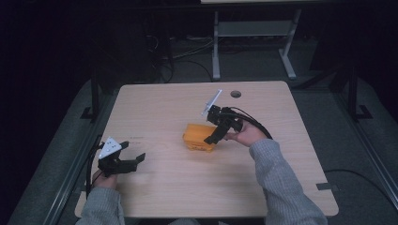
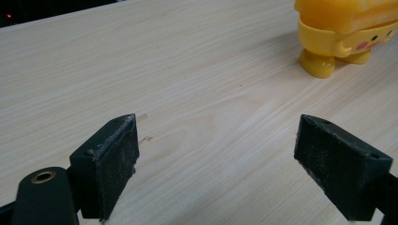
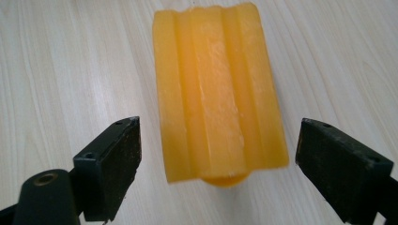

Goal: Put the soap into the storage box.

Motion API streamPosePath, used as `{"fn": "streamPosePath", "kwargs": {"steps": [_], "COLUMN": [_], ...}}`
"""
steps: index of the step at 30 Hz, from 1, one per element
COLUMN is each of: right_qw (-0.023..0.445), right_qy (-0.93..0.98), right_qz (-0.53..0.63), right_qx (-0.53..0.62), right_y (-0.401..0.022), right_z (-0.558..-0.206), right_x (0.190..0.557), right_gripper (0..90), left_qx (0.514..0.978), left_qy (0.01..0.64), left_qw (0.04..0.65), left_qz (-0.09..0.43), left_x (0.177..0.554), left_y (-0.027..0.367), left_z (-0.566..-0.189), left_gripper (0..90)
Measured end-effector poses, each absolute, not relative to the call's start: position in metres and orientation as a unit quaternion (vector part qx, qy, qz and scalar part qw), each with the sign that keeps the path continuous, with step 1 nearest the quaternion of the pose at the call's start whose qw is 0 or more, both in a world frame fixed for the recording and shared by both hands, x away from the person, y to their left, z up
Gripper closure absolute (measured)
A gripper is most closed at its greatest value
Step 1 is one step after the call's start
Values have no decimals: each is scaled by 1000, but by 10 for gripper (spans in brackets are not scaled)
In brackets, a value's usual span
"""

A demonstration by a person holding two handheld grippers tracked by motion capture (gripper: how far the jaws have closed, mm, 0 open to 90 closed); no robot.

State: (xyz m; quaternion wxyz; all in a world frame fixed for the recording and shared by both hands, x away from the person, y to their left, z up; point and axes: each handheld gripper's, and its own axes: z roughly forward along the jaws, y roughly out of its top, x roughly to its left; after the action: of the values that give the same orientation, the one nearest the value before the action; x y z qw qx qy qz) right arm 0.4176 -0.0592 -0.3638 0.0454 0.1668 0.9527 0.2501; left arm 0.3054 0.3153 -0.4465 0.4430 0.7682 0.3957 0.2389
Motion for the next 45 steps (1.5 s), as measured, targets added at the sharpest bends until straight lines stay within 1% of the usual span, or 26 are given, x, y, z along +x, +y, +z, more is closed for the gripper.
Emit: {"fn": "streamPosePath", "kwargs": {"steps": [17,40,45], "right_qw": [48,44,42], "right_qy": [942,932,929], "right_qz": [262,268,269], "right_qx": [204,240,249], "right_y": [-99,-131,-139], "right_z": [-366,-378,-385], "right_x": [406,390,387], "right_gripper": [143,147,147], "left_qx": [769,775,774], "left_qy": [398,395,396], "left_qw": [441,433,434], "left_qz": [237,236,236], "left_x": [305,305,305], "left_y": [314,312,311], "left_z": [-447,-449,-449], "left_gripper": [138,138,138]}}
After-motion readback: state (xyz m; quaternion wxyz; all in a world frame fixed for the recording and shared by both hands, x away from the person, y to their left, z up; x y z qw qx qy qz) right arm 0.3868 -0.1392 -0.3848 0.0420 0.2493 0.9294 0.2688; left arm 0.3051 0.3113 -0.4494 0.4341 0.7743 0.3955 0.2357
